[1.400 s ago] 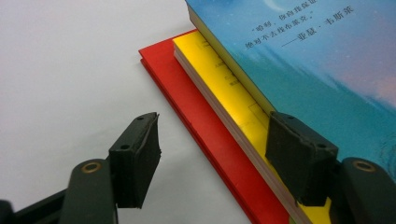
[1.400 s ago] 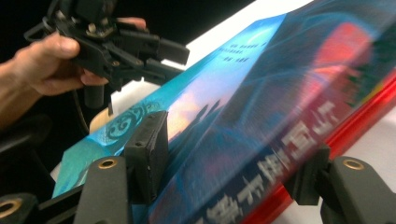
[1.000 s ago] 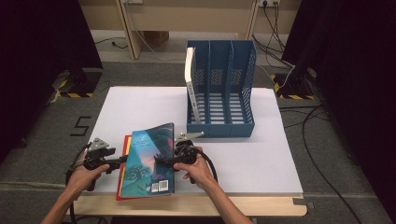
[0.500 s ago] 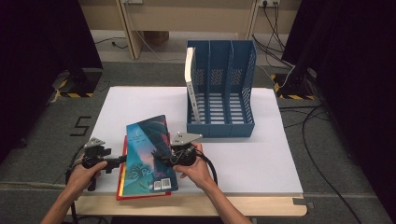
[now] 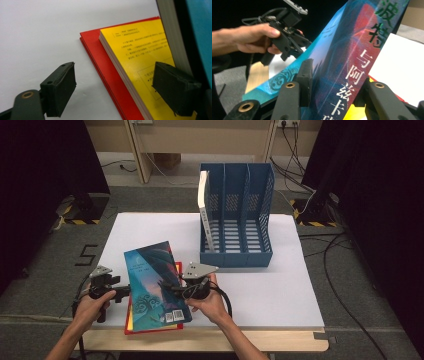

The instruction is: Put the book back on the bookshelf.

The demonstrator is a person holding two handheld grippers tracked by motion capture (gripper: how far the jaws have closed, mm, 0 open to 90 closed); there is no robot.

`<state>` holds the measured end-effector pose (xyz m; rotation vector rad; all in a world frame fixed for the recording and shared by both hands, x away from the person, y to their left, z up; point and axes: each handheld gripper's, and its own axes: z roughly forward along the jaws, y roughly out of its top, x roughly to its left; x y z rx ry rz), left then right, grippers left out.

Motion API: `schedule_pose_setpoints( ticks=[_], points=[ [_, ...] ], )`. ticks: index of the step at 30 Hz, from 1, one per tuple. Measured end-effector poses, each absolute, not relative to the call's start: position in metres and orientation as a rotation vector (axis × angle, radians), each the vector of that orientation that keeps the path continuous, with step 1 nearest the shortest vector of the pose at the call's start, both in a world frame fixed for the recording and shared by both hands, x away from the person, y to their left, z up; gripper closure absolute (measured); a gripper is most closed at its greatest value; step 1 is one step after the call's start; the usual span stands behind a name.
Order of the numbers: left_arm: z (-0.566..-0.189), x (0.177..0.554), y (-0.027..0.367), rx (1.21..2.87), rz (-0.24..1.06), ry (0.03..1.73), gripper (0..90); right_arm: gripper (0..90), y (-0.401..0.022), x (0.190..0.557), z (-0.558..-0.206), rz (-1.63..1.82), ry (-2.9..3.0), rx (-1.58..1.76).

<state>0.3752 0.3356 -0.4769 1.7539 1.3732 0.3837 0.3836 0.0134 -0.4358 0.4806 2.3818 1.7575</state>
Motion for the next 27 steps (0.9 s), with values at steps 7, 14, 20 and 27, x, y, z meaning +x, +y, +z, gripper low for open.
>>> schedule_pose_setpoints(
  ticks=[7,14,20,27],
  points=[
    [-0.473,0.373,0.334,1.771,0.325,1.335,39.3,61.9,0.012,0.389,-0.435,1.826,2.407,0.463],
    [-0.473,0.372,0.33,1.78,0.288,1.288,55.4,58.6,0.015,0.397,-0.43,1.812,2.516,0.513],
    [-0.476,0.371,0.327,1.815,0.288,1.286,54.8,56.5,0.021,0.402,-0.428,1.814,2.612,0.615],
    [-0.477,0.371,0.325,1.815,0.263,1.271,53.2,58.3,0.022,0.408,-0.419,1.818,2.614,0.738]
  ],
)
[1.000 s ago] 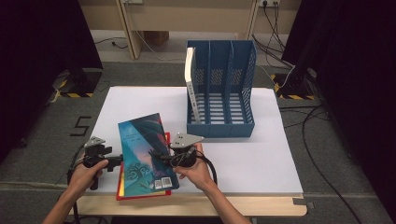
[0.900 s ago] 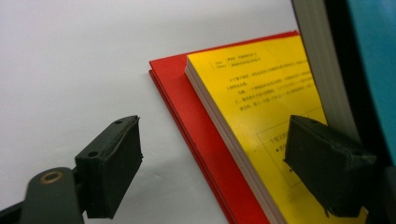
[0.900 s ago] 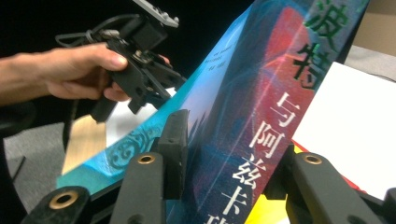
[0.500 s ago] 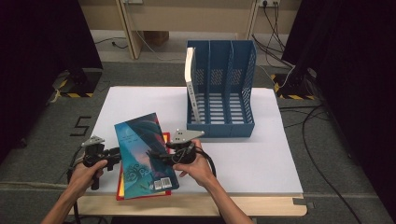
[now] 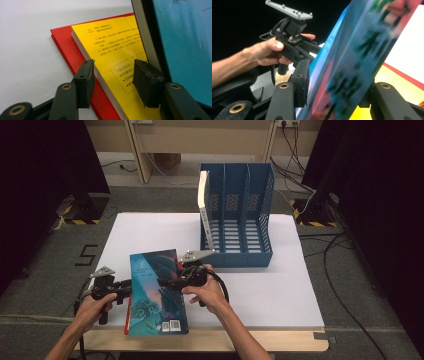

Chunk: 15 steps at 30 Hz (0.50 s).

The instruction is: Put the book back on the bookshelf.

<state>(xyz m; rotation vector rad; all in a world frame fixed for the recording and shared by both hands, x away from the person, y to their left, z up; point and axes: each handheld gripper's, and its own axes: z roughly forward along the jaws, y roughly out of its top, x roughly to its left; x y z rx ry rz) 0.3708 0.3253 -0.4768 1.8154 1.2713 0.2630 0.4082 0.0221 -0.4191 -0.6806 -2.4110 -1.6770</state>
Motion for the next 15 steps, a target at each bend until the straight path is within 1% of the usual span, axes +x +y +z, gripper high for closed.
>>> schedule_pose_setpoints(
  ticks=[1,2,4,6,7,10,12,15],
  points=[
    [-0.478,0.371,0.325,1.819,0.27,1.277,53.9,62.6,0.023,0.408,-0.419,-1.665,-2.415,-0.707],
    [-0.478,0.371,0.326,1.822,0.273,1.282,53.9,64.9,0.023,0.407,-0.42,-1.67,-2.423,-0.744],
    [-0.478,0.371,0.327,1.814,0.275,1.284,53.2,66.4,0.023,0.406,-0.423,-1.677,-2.456,-0.783],
    [-0.477,0.371,0.329,1.788,0.28,1.293,49.1,68.1,0.019,0.408,-0.426,-1.703,-2.383,-0.822],
    [-0.476,0.372,0.331,1.778,0.287,1.296,45.4,68.7,0.018,0.409,-0.426,-1.722,-2.362,-0.83],
    [-0.475,0.373,0.338,1.716,0.288,1.308,27.7,71.1,0.016,0.409,-0.422,-1.778,-2.303,-0.827],
    [-0.474,0.373,0.341,1.689,0.273,1.309,19.4,73.3,0.014,0.406,-0.415,-1.83,-2.276,-0.807],
    [-0.474,0.372,0.342,1.686,0.291,1.312,19.2,75.1,0.01,0.403,-0.4,-1.908,-2.26,-0.774]
  ],
)
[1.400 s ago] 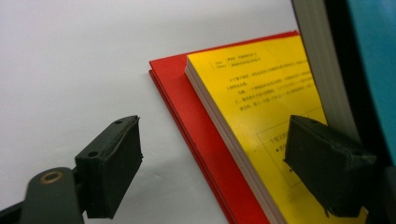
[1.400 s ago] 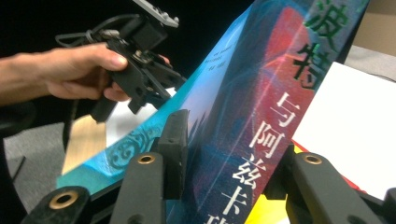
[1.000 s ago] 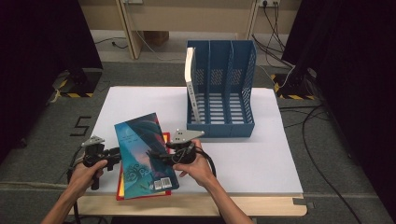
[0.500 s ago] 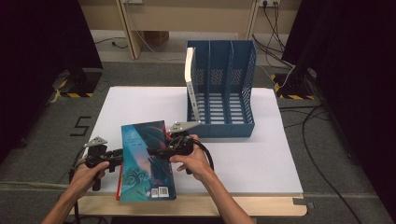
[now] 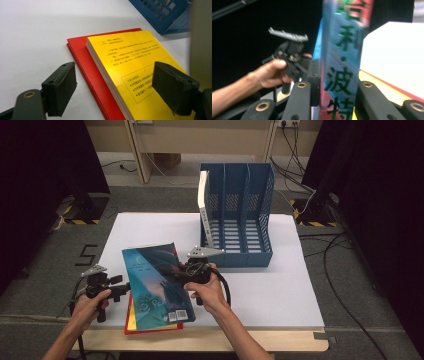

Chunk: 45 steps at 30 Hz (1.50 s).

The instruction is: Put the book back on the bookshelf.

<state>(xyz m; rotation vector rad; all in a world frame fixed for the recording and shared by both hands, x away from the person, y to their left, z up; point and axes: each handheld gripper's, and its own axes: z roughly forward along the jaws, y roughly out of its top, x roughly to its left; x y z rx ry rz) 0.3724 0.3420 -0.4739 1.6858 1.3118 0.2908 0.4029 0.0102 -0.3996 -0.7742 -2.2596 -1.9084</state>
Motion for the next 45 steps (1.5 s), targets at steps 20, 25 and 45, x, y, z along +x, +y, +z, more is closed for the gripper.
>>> schedule_pose_setpoints(
  ticks=[20,25,45],
  points=[
    [-0.49,0.38,0.359,1.839,0.568,1.418,17.6,75.2,-0.029,0.396,-0.36,-2.232,-2.259,-0.809],
    [-0.5,0.385,0.364,1.899,0.574,1.455,17.0,75.1,-0.036,0.395,-0.361,-2.254,-2.234,-0.834],
    [-0.505,0.386,0.363,1.93,0.612,1.395,12.7,75.0,-0.076,0.399,-0.372,-2.32,-2.33,-0.97]
  ],
)
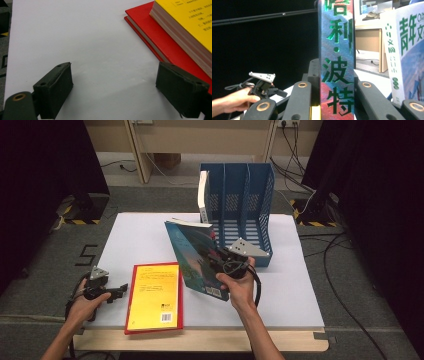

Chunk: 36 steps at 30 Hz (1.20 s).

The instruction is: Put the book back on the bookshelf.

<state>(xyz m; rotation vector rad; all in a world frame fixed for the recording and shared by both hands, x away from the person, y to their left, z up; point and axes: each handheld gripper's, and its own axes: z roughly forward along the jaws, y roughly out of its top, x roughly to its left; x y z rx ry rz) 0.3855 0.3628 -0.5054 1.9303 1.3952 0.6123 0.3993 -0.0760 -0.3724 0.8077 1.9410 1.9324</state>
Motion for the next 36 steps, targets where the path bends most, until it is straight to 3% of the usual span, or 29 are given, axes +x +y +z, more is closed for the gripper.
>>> schedule_pose_setpoints(
  ticks=[36],
  points=[
    [-0.505,0.385,0.363,1.936,0.612,1.395,12.7,72.9,-0.147,0.344,-0.415,1.873,1.995,0.764]
  ],
)
